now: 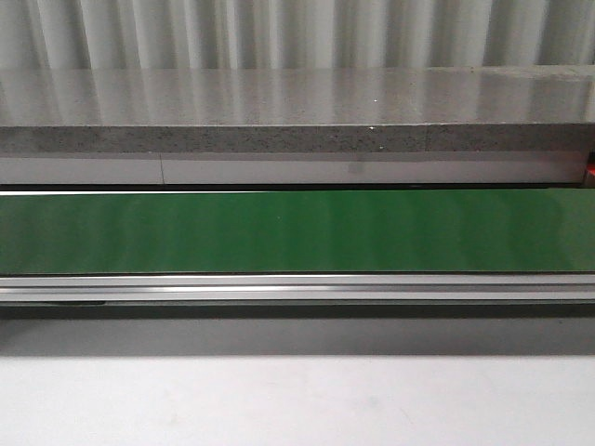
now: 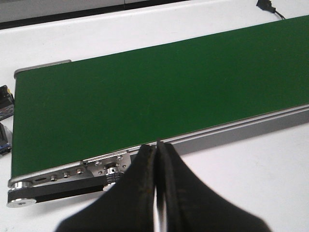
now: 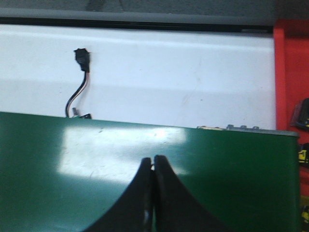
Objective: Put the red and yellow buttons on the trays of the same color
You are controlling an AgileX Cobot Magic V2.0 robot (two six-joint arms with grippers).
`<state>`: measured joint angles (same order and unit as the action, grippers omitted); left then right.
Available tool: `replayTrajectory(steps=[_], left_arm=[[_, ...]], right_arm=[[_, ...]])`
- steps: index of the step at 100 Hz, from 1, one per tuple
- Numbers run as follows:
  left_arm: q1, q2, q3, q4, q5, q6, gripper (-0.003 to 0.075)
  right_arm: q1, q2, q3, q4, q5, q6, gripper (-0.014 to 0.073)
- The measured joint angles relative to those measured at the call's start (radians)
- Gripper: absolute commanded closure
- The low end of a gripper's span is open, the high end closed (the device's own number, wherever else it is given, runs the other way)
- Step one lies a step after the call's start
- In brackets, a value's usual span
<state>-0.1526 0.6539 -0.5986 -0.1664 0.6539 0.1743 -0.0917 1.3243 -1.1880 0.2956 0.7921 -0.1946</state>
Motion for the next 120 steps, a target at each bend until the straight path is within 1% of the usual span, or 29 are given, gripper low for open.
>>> replayTrajectory(steps=[13, 25, 57, 86, 103, 120], left_arm=[[0.000, 0.000, 0.000, 0.000, 0.000, 0.000, 0.0740], [0.000, 0.000, 0.000, 0.000, 0.000, 0.000, 0.0740], [0.000, 0.000, 0.000, 0.000, 0.000, 0.000, 0.0740], [0.000, 0.000, 0.000, 0.000, -0.034, 0.000, 0.0740], [0.000, 0.000, 0.000, 0.000, -0.041, 0.000, 0.0740], [0.000, 0.019, 0.000, 0.000, -0.045, 0.000, 0.0740]], right_arm=[[0.052, -0.091, 0.064, -0.014, 0.004, 0.000, 0.0652], [0.076, -0.178, 0.139, -0.020, 0.004, 0.000, 0.0652], [0.083, -0.479, 0.375, -0.024, -0.024, 0.000, 0.0652], [0.083, -0.789, 0.558, -0.026, -0.027, 0.000, 0.0652], [0.083, -0.931, 0.619, -0.026, -0.027, 0.000, 0.0652], [0.083, -0.974, 0.628, -0.026, -0.027, 0.000, 0.0652]])
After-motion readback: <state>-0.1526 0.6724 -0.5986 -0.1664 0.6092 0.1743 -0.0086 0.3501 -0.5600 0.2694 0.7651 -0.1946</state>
